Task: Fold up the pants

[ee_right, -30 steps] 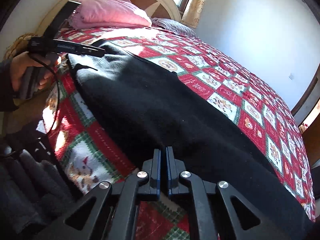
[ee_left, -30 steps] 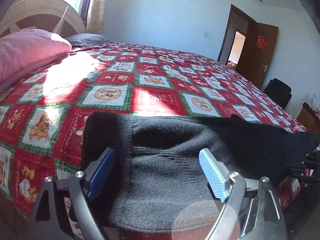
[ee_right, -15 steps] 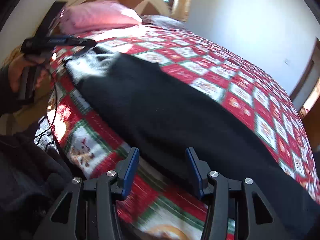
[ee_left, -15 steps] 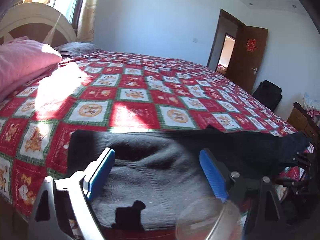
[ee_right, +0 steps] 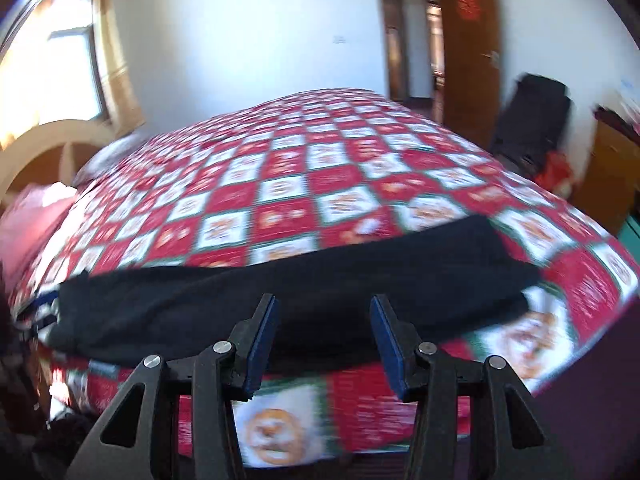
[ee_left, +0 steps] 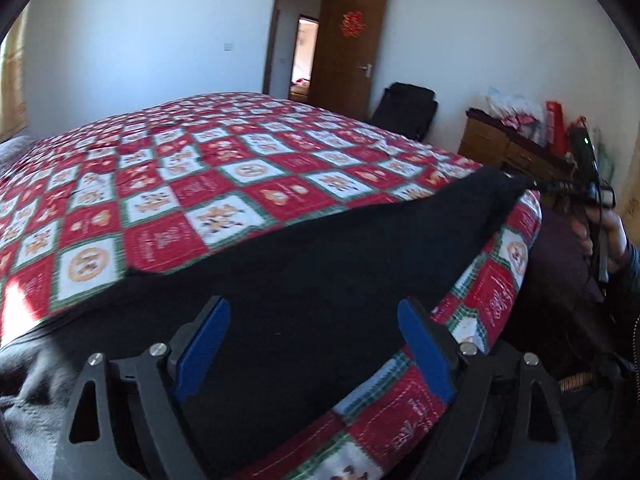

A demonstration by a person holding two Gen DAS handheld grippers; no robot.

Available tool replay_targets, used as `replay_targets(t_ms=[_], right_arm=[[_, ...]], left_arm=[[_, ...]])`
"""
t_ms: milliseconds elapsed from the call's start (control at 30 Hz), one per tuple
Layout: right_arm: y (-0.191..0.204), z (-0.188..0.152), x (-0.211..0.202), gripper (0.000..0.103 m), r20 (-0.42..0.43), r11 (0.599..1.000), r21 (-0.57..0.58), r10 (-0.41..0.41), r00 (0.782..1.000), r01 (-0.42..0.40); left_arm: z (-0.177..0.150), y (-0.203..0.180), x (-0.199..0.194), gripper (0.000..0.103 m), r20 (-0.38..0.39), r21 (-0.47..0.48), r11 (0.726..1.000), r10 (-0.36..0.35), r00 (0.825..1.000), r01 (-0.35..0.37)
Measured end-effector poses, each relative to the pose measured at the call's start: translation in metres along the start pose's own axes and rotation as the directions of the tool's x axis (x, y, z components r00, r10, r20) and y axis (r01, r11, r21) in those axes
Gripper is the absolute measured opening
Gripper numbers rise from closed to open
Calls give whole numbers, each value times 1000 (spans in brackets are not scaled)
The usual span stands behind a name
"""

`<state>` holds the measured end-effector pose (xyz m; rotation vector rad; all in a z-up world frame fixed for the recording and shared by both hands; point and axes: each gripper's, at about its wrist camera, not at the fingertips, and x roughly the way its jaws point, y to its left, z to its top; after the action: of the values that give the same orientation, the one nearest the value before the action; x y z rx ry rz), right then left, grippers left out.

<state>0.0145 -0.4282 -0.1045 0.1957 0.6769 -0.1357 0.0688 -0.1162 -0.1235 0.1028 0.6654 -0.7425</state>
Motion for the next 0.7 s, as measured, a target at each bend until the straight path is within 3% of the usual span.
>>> replay_targets(t_ms=[67, 167, 300, 467, 567, 633, 700], right_arm=[[-19, -2, -1, 50, -10, 998, 58, -12, 1000, 12], [-44, -2, 0, 50, -27, 988, 154, -2, 1000, 6], [-65, -2, 0, 48, -33, 975, 223, -19, 999, 26], [-86, -2, 5, 40, -34, 949, 314, -13, 999, 23], [-98, -1, 6, 40, -4, 934, 356, -11, 1000, 11], [-108, 1, 9, 17, 19, 919, 395, 8, 1000, -15], [-112, 4, 10, 7, 34, 913, 405, 41, 999, -51]], left_arm=[[1, -18, 12, 86, -33, 53, 998, -20, 999, 22], [0, -36, 29, 76, -78, 94, 993, -58, 995, 65], [-8, -48, 47, 71, -120, 129, 988, -72, 990, 88], [-18, -60, 57, 69, -134, 188, 981, -23, 991, 49], [-18, -55, 57, 69, -129, 161, 985, -40, 991, 60], [-18, -52, 56, 69, -131, 142, 987, -53, 990, 72], [-18, -48, 55, 68, -124, 118, 990, -67, 990, 82]])
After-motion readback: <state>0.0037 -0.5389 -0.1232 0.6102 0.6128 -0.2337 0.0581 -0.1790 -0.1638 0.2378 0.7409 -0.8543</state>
